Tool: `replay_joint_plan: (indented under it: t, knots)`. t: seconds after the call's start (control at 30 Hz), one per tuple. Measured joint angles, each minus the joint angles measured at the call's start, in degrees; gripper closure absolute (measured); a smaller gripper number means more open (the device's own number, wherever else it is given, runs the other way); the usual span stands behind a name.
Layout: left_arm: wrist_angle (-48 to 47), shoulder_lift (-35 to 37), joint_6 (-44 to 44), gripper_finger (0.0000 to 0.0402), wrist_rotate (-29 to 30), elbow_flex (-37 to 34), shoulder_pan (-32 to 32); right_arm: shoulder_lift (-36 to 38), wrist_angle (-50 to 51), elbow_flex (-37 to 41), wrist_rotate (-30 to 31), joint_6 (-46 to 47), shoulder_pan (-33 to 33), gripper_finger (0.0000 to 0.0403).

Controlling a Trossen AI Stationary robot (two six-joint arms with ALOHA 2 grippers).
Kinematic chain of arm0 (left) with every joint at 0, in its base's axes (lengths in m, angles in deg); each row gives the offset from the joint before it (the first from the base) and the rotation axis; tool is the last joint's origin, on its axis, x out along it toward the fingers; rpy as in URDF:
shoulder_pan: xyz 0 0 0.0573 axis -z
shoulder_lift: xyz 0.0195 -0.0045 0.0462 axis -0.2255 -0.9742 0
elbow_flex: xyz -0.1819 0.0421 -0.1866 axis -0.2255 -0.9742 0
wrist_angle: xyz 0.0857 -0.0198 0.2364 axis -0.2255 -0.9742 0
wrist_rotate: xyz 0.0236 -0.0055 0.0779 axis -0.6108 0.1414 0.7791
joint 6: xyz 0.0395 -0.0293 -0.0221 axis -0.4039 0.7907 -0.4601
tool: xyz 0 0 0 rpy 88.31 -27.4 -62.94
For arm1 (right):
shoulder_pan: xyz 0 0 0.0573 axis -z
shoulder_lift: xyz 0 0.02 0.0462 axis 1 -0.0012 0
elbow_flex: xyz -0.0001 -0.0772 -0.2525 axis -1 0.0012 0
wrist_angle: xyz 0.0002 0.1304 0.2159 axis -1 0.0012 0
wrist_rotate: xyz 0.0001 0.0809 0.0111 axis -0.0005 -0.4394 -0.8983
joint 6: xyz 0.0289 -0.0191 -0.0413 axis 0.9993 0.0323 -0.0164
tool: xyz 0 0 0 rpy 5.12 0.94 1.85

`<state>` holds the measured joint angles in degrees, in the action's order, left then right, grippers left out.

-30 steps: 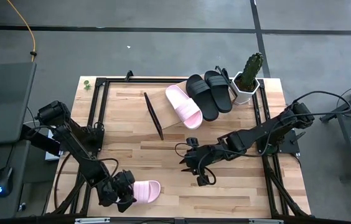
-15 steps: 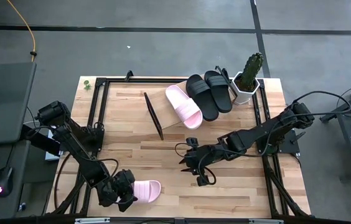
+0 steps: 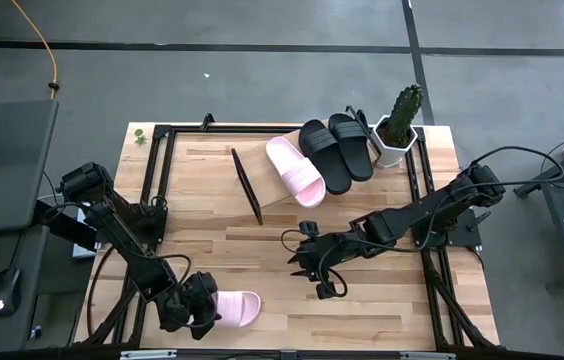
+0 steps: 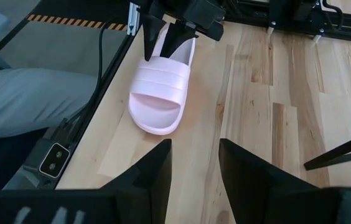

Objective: Pick and place slides into the shelf
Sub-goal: Put the pink slide on the shelf

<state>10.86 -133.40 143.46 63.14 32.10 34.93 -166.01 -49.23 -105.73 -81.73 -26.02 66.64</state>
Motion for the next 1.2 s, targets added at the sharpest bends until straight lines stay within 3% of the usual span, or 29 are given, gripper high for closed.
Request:
replay_joint_plan:
  t: [0.37,0.83,1.2]
  knots:
    - [0.17,0.00,-1.07,0.0396,-0.02,0.00,0.00,0.00,0.01,0.00,0.04,-0.02,0.00,0.0279]
    - [0.39,0.01,-2.88,0.0395,1.09,0.00,-0.27,0.00,0.02,0.00,2.04,-0.25,-0.02,0.0279]
    - [2.93,0.85,-7.53,0.0399,0.24,0.21,-2.98,0.00,0.02,0.00,4.80,-6.02,-0.23,0.0279]
